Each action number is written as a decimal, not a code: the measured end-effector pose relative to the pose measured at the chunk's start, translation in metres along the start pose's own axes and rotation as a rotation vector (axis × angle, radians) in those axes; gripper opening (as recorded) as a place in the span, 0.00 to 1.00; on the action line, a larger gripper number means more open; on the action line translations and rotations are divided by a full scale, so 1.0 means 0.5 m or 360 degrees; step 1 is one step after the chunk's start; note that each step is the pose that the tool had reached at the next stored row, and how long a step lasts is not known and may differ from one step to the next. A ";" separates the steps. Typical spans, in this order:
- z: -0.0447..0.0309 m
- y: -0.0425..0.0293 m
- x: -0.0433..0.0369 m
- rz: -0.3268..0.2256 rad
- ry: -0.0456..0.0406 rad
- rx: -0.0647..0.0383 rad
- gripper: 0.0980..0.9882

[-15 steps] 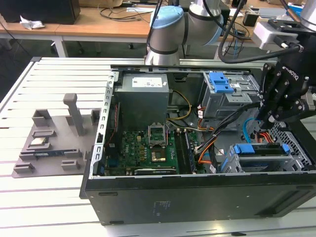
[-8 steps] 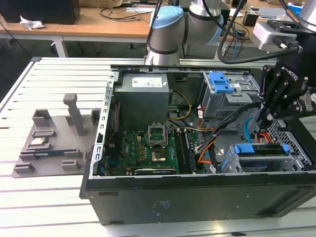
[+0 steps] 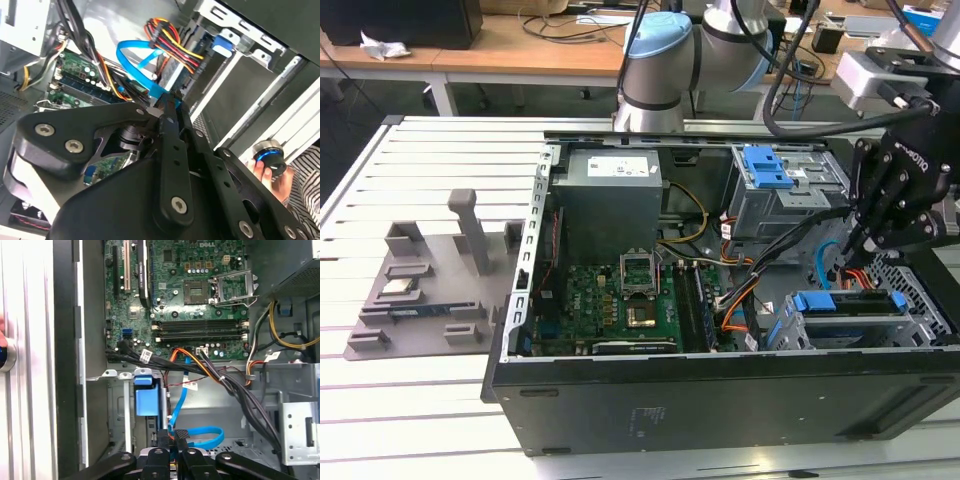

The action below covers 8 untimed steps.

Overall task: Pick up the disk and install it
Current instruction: 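Insert the second disk wire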

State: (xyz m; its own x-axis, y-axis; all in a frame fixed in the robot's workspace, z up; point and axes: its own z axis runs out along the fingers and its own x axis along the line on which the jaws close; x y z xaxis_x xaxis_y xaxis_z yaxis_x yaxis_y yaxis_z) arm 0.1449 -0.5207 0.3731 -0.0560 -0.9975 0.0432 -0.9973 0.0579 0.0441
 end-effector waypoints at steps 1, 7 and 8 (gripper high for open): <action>0.002 0.000 0.004 0.0000 0.0000 0.0000 0.07; 0.033 -0.003 0.020 -0.0004 0.0000 0.0000 0.07; 0.038 -0.003 0.019 -0.0008 0.0001 0.0000 0.07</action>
State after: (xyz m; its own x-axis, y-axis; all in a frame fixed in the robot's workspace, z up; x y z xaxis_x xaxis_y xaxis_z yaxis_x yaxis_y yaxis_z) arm 0.1450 -0.5313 0.3544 -0.0508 -0.9978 0.0434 -0.9976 0.0527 0.0441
